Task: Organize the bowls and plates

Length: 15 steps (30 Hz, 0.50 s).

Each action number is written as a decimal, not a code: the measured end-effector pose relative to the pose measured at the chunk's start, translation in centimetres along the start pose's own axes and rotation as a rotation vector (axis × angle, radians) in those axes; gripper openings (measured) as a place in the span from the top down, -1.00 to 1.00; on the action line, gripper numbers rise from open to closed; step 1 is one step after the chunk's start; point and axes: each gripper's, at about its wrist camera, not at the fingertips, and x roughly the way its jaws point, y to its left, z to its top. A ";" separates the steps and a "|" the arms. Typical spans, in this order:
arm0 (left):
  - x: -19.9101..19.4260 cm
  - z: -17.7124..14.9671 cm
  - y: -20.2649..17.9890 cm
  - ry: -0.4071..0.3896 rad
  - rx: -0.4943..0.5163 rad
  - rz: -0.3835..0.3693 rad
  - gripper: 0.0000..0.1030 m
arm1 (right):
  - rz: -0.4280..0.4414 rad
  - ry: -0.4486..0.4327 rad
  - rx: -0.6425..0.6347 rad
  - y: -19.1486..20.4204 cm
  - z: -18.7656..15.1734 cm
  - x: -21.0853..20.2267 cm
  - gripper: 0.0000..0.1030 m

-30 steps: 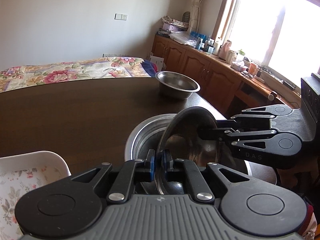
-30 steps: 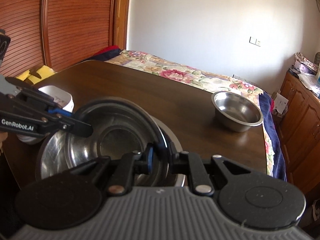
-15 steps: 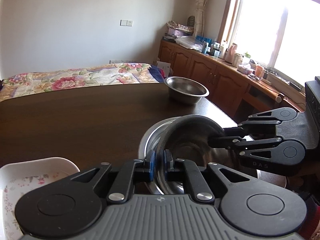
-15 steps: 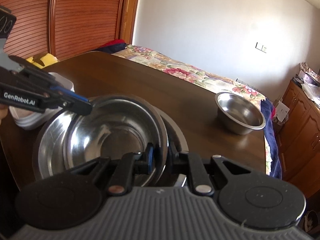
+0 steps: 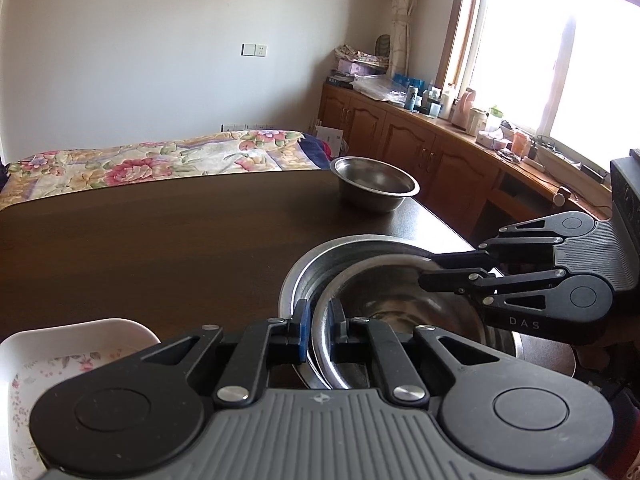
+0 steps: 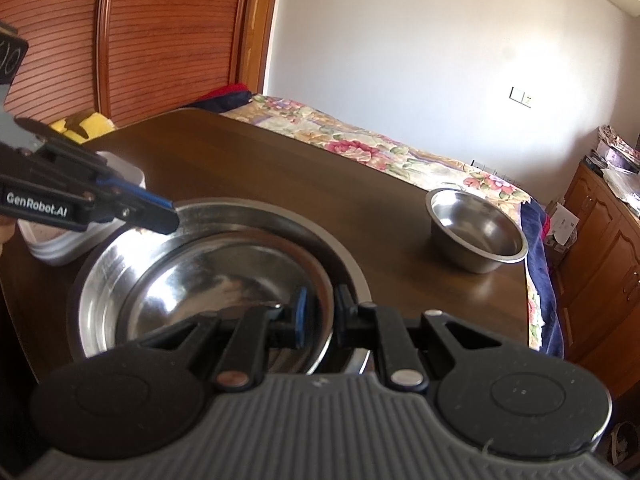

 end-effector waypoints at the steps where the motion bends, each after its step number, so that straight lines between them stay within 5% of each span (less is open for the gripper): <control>1: 0.0 0.0 0.0 0.000 0.000 0.001 0.84 | -0.003 -0.007 0.006 -0.1 0.0 -0.1 0.69; 15: 0.2 0.5 -0.3 -0.011 0.028 0.022 0.84 | -0.046 -0.088 0.092 -2.0 0.1 -0.6 0.68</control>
